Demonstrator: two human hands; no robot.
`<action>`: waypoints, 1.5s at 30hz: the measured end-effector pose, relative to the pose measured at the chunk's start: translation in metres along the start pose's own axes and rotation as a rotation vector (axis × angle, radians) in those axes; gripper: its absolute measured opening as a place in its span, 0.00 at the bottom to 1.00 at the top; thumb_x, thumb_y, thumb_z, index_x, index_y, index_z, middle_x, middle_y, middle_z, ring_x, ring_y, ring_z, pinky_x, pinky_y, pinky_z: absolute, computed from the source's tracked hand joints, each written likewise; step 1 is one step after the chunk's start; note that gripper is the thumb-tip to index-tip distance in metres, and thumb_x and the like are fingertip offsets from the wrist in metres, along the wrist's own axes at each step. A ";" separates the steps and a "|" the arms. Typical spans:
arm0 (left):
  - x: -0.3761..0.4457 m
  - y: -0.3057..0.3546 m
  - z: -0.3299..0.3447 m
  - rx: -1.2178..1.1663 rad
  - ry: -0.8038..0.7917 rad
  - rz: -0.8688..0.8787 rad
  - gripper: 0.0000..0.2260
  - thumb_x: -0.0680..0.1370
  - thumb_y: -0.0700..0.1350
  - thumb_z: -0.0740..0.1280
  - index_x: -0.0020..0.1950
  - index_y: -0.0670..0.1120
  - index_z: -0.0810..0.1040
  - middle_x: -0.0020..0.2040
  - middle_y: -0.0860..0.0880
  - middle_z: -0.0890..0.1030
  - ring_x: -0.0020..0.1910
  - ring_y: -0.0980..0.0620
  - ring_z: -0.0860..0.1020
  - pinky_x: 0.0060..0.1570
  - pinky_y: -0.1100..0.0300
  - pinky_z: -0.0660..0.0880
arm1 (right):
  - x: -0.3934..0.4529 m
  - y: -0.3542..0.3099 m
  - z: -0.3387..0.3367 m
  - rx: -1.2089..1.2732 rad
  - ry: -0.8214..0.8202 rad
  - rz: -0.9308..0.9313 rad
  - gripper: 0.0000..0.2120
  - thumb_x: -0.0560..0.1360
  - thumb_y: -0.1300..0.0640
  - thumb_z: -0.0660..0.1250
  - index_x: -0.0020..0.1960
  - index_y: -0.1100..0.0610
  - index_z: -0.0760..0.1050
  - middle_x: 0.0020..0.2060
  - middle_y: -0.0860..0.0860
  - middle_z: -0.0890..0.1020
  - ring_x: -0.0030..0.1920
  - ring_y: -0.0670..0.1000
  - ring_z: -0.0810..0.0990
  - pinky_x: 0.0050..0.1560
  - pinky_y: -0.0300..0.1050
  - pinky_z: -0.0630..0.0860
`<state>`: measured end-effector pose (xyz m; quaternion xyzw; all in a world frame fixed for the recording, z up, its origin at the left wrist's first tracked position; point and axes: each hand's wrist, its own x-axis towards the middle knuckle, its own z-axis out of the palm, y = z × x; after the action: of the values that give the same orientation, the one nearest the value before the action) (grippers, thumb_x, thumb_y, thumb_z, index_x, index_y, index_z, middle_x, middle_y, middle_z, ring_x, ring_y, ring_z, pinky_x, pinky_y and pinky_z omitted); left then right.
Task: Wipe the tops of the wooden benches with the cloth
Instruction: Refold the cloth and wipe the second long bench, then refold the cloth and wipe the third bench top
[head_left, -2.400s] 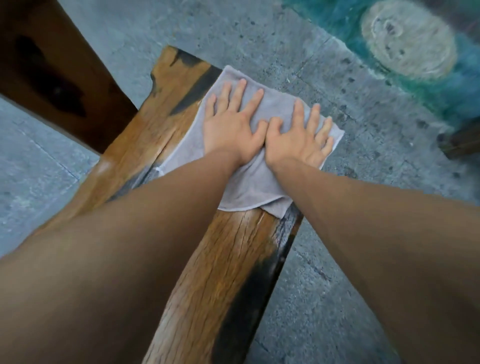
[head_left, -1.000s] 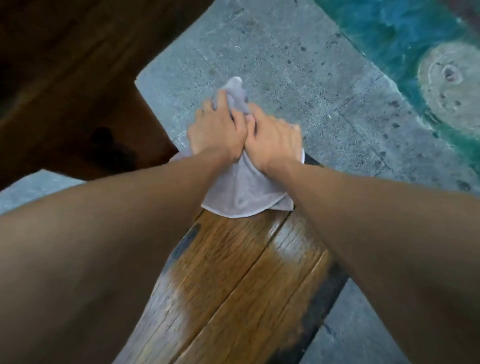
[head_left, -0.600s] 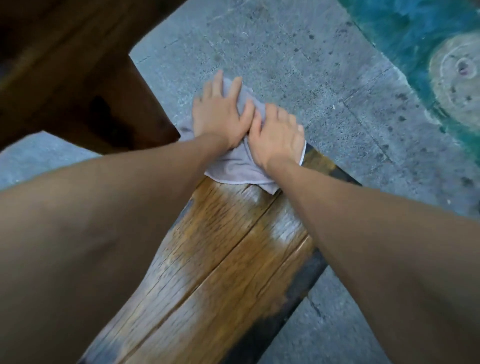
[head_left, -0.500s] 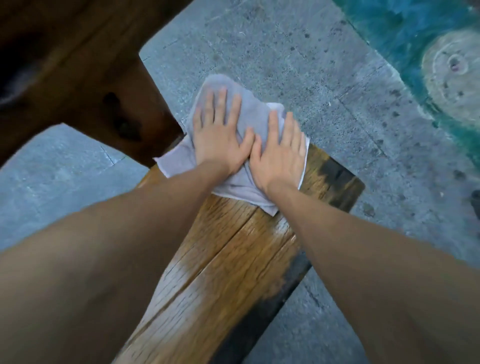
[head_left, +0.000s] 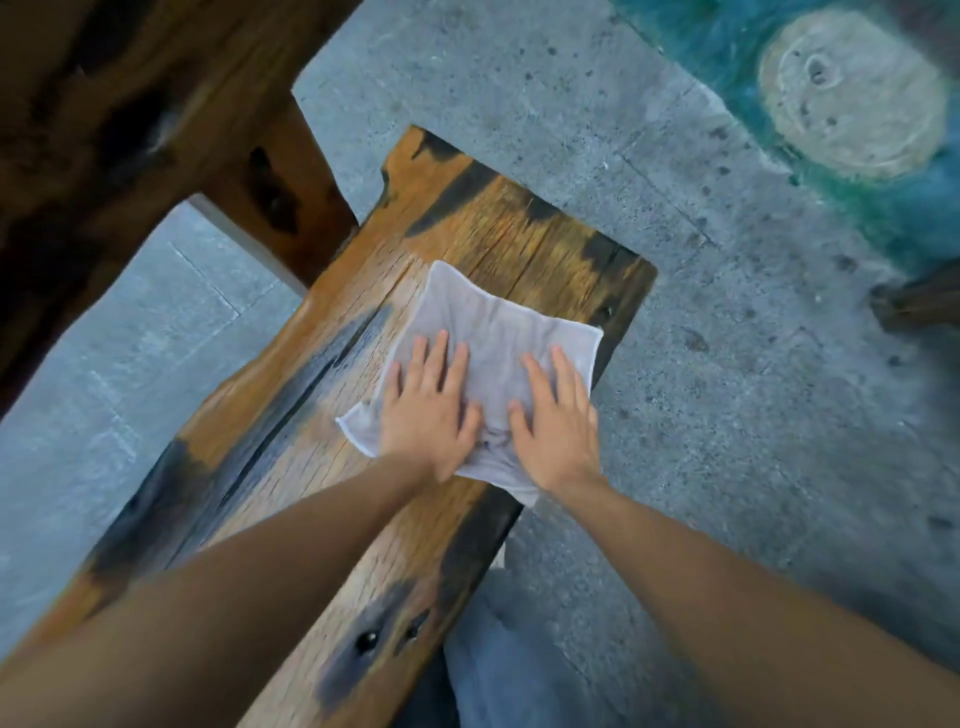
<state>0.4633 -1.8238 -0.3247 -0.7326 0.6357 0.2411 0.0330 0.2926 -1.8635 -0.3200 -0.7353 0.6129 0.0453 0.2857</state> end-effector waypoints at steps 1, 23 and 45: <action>0.003 -0.003 -0.012 -0.023 0.014 0.009 0.28 0.83 0.58 0.50 0.82 0.49 0.53 0.82 0.45 0.50 0.81 0.42 0.51 0.77 0.40 0.53 | 0.005 0.002 -0.013 0.051 0.053 0.028 0.30 0.82 0.48 0.60 0.81 0.49 0.56 0.82 0.51 0.50 0.81 0.55 0.50 0.78 0.57 0.56; 0.140 0.168 -0.135 -0.585 -0.308 0.075 0.09 0.74 0.35 0.73 0.41 0.49 0.84 0.42 0.49 0.86 0.44 0.54 0.82 0.49 0.59 0.77 | 0.046 0.055 -0.077 0.979 -0.336 0.638 0.24 0.74 0.49 0.70 0.61 0.52 0.60 0.57 0.60 0.80 0.55 0.64 0.82 0.55 0.62 0.81; 0.360 0.414 -0.209 -0.442 -0.531 0.581 0.04 0.72 0.43 0.78 0.43 0.51 0.85 0.40 0.53 0.85 0.40 0.56 0.82 0.42 0.63 0.75 | 0.103 0.328 -0.329 0.371 0.134 0.636 0.06 0.80 0.48 0.67 0.51 0.51 0.77 0.39 0.47 0.80 0.44 0.54 0.81 0.39 0.46 0.72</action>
<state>0.1638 -2.3061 -0.1757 -0.4261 0.7176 0.5500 -0.0316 -0.0798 -2.1380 -0.2083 -0.4453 0.8258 -0.0283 0.3449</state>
